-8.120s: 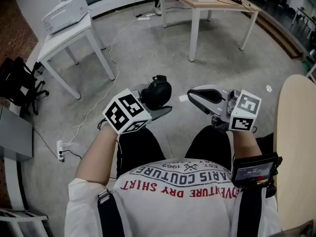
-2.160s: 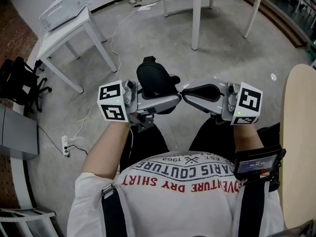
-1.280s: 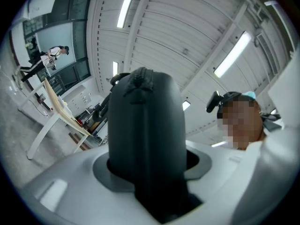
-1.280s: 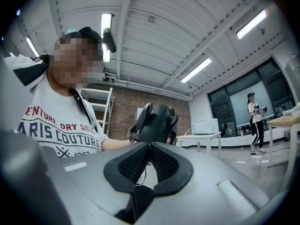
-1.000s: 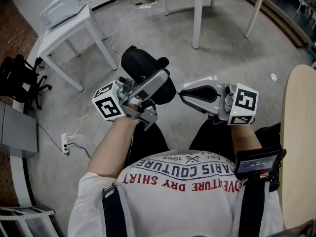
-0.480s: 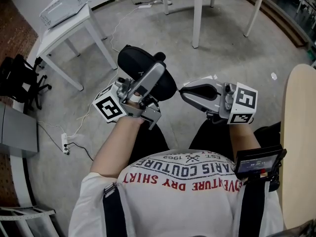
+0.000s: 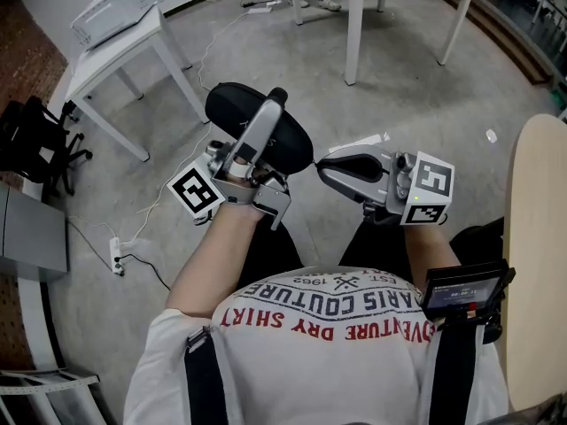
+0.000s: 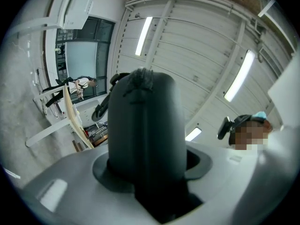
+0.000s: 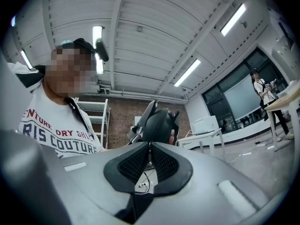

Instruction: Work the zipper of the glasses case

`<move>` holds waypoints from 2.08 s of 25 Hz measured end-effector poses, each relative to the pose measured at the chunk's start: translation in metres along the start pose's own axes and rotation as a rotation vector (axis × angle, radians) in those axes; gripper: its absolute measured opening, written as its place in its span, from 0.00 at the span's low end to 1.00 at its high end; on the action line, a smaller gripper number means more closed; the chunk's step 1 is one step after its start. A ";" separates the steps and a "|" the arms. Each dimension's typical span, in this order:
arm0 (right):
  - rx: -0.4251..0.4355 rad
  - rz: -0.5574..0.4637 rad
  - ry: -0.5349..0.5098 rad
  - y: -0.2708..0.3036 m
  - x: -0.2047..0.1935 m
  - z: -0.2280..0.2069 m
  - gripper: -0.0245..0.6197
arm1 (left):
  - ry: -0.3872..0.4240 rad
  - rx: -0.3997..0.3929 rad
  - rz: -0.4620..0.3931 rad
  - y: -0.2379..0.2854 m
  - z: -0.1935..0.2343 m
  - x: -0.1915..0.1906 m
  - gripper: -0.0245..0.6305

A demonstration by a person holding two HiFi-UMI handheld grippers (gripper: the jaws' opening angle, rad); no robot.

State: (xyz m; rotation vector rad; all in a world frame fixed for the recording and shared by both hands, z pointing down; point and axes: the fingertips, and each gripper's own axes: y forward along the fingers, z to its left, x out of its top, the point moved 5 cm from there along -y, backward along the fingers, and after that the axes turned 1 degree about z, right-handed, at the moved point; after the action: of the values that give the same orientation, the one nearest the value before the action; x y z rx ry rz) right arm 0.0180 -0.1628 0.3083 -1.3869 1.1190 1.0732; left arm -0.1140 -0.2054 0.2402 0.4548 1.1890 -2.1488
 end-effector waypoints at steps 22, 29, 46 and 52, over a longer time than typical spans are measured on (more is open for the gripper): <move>0.000 -0.009 0.118 0.018 -0.029 0.001 0.07 | -0.133 0.096 -0.178 -0.017 0.025 -0.001 0.42; -0.009 -0.039 0.163 0.016 -0.035 0.000 0.08 | -0.056 0.097 -0.103 -0.015 0.020 -0.003 0.42; -0.441 0.093 0.000 -0.025 -0.027 -0.044 0.04 | 0.703 0.573 0.662 -0.060 0.052 -0.053 0.42; -0.450 0.139 0.002 -0.024 -0.034 -0.047 0.04 | 0.700 0.578 0.676 -0.062 0.054 -0.055 0.42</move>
State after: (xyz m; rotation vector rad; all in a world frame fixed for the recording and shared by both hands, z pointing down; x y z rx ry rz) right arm 0.0377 -0.2056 0.3499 -1.6731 1.0240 1.4894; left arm -0.1152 -0.2071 0.3391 1.6931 0.5417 -1.7087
